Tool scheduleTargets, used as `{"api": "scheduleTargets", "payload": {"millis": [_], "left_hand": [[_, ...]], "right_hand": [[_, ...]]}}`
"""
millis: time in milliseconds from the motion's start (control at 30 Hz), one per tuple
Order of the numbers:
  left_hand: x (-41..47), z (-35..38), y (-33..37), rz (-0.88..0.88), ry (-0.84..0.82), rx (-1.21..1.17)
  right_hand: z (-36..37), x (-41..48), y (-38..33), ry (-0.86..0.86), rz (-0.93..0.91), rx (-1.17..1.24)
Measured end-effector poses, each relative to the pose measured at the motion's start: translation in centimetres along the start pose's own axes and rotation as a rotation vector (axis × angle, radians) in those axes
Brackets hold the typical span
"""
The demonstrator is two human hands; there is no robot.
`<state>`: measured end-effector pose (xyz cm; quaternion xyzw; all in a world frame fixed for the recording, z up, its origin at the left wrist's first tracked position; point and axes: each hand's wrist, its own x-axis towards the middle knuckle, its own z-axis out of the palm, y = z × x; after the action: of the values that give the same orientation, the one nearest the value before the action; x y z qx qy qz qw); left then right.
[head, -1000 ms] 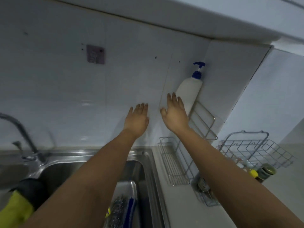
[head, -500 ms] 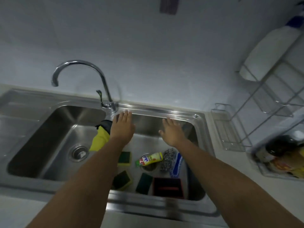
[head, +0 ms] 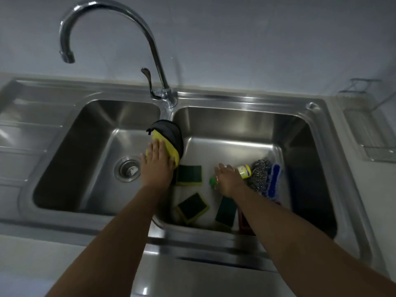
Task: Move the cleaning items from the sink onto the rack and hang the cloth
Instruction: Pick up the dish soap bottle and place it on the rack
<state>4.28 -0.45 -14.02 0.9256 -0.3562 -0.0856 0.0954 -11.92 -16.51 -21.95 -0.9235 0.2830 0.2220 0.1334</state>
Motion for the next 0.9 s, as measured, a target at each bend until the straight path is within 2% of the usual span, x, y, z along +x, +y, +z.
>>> {"api": "scheduleTargets", "payload": {"millis": [267,567,700,900], "left_hand": [[0.2,1.4,-0.6,0.036,0.094,0.016],[0.1,1.4,-0.6,0.038,0.08,0.026],[0.0,1.4,-0.6,0.041,0.079,0.03],[-0.2,0.9,-0.5,0.059,0.057,-0.011]], "right_hand": [[1.3,3.0,0.0,0.0,-0.015,-0.145],[0.9,4.0,-0.1,0.023,0.006,-0.044],[0.1,3.6,0.1,0.081,-0.02,0.199],[-2.8,0.8,1.2,0.194,0.056,0.736]]}}
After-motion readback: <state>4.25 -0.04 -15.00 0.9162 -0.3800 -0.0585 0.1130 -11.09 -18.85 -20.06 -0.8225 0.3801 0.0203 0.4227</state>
